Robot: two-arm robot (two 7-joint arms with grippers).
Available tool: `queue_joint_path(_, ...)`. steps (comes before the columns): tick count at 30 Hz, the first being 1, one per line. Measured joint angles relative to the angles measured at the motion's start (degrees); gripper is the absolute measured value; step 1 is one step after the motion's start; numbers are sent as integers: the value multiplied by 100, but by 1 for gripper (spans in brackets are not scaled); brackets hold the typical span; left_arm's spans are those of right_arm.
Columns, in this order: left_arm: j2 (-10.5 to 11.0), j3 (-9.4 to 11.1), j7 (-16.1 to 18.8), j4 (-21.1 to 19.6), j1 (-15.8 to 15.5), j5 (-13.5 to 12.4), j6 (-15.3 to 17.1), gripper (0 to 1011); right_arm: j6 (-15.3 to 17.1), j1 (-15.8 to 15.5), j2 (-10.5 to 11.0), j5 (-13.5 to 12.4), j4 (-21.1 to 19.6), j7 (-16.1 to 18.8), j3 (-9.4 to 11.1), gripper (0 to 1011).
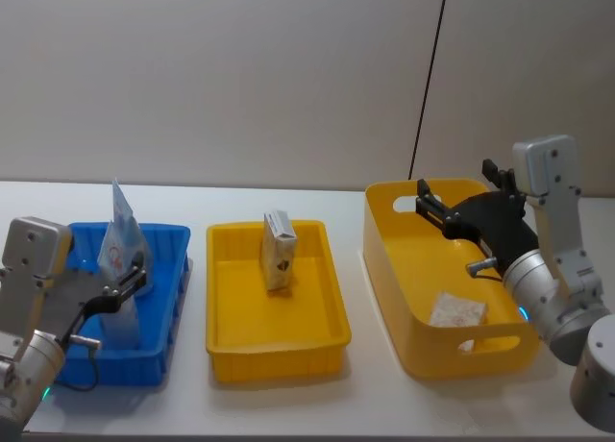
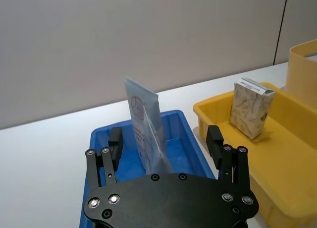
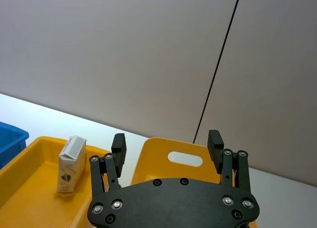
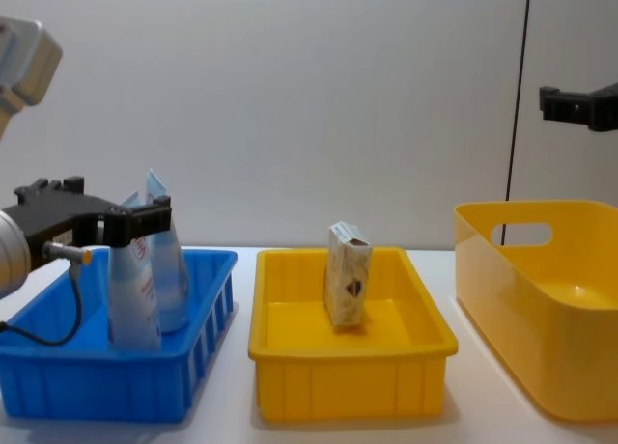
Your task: Bimanual collaborative sorting of washing and personal care products
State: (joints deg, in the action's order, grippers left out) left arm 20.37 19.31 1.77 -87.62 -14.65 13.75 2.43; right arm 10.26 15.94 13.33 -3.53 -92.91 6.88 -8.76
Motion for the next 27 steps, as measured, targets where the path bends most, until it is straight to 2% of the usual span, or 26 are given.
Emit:
queue_joint_path(15,-383,-66,-335,1080,-495,254,-56,1001,-20,-12,2,-11,-21,22,0,1004)
queue_joint_path(27,-594,-130,-401,1646,-698,303,-135,996,-26,-17,2,-12,-28,29,0,1004)
